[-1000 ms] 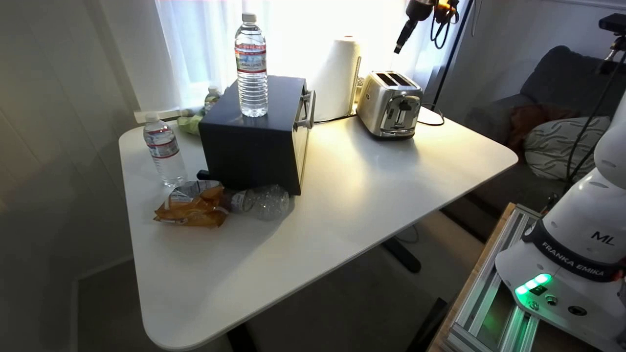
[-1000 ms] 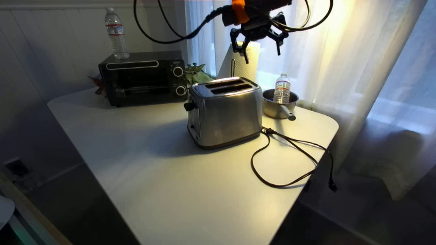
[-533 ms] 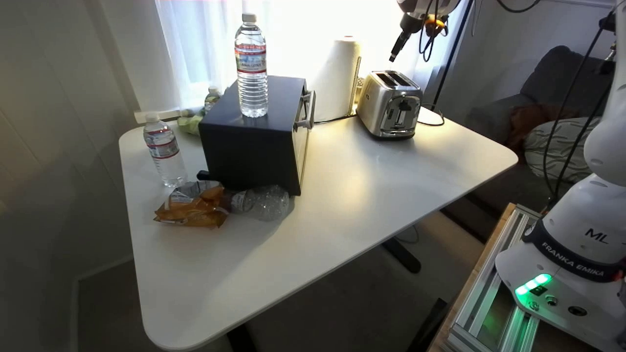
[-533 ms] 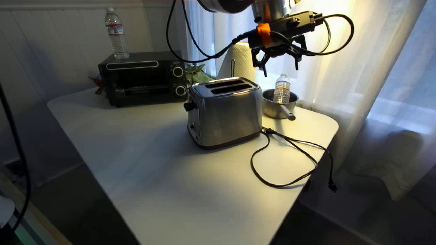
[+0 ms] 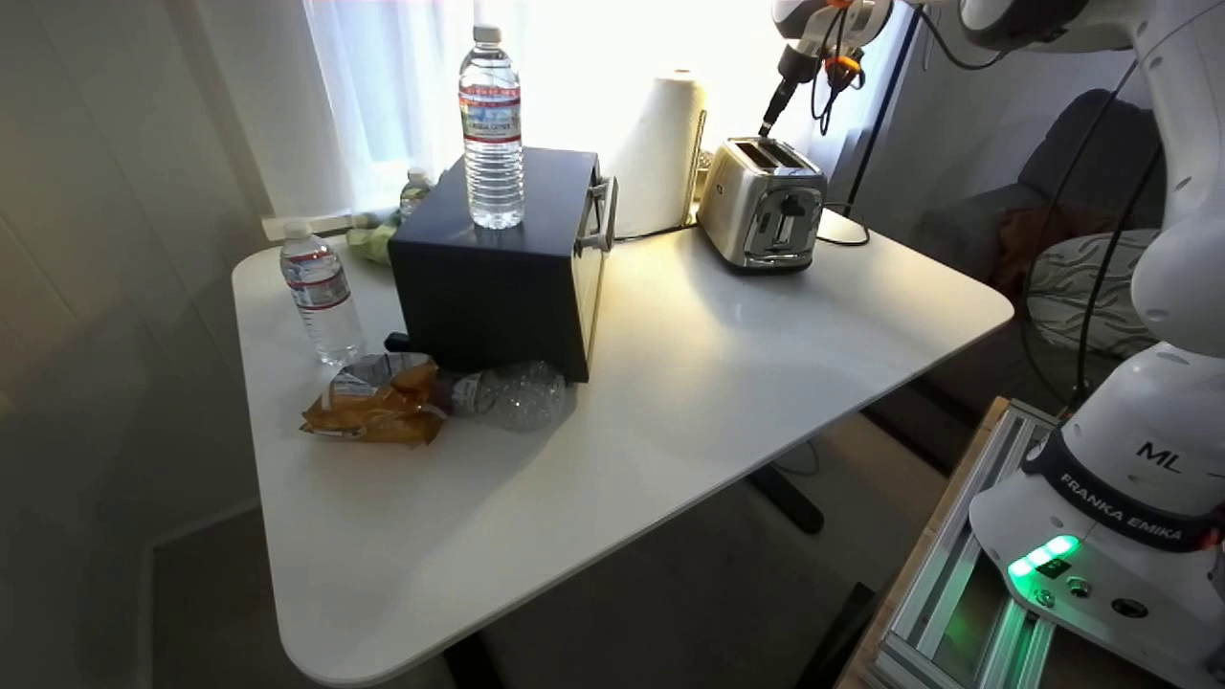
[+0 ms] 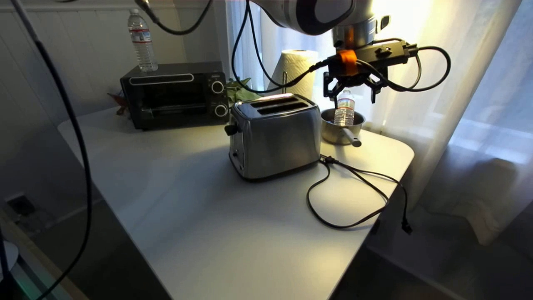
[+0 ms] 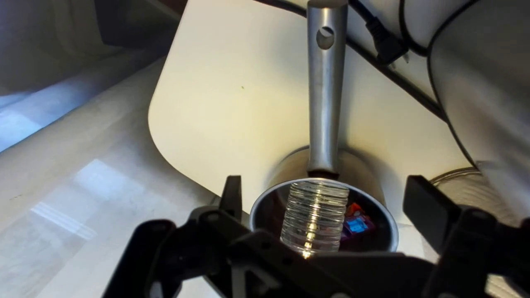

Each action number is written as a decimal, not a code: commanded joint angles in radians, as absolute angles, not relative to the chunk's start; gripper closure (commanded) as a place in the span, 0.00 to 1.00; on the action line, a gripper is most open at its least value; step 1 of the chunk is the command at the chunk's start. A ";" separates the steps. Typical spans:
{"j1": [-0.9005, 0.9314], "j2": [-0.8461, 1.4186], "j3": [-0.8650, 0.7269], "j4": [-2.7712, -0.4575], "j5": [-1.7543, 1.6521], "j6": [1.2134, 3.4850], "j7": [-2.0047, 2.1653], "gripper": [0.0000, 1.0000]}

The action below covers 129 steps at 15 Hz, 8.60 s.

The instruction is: Move the pot to the right

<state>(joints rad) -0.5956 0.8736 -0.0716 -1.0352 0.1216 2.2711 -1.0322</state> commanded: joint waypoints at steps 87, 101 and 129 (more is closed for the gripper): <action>-0.916 1.263 -0.020 -0.443 0.011 1.772 -1.462 0.93; -0.945 1.253 -0.087 -0.465 -0.061 1.736 -1.890 0.93; -0.944 1.271 -0.092 -0.460 -0.089 1.838 -2.353 0.93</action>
<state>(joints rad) -0.9398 1.2676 -0.0913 -0.4546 -0.0630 1.8543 -2.2137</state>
